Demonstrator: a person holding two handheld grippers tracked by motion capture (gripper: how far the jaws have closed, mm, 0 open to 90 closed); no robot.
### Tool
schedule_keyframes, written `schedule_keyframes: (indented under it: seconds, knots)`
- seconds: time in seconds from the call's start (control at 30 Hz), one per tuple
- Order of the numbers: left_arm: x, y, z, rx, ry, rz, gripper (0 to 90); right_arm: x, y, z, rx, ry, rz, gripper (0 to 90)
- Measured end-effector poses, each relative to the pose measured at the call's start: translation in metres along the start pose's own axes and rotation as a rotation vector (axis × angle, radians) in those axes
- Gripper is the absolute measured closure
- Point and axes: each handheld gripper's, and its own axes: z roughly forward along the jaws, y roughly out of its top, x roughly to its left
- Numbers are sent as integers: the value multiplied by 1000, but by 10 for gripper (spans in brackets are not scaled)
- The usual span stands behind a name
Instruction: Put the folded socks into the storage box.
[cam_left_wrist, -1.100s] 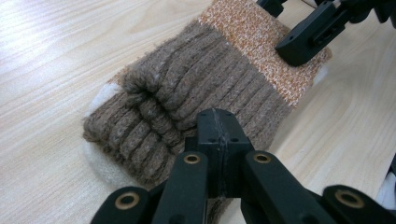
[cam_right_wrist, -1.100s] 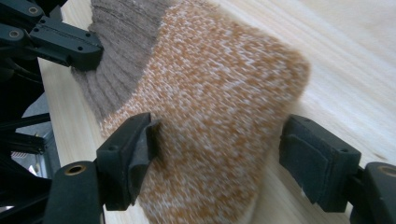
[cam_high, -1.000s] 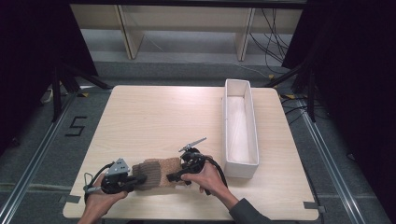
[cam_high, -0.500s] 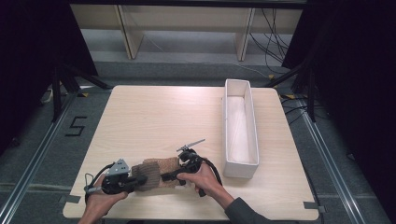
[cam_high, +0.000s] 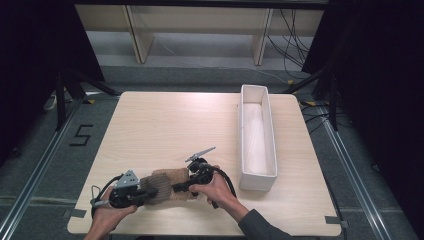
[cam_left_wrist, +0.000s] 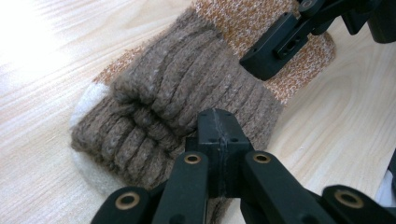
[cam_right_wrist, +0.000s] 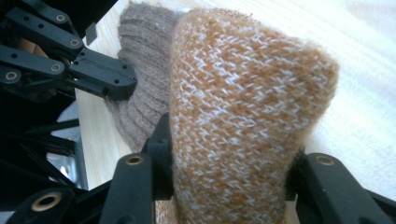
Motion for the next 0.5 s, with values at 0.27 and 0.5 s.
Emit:
schedule_keyframes:
  seconds: [0.27, 0.5]
  knots:
    - [-12, 3, -4, -95, 2, -16, 619, 12, 18, -18, 39, -33, -88, 578]
    - [-6, 0, -22, -213, 89, -102, 403, 25, 42, -45, 127, -74, -155, 584]
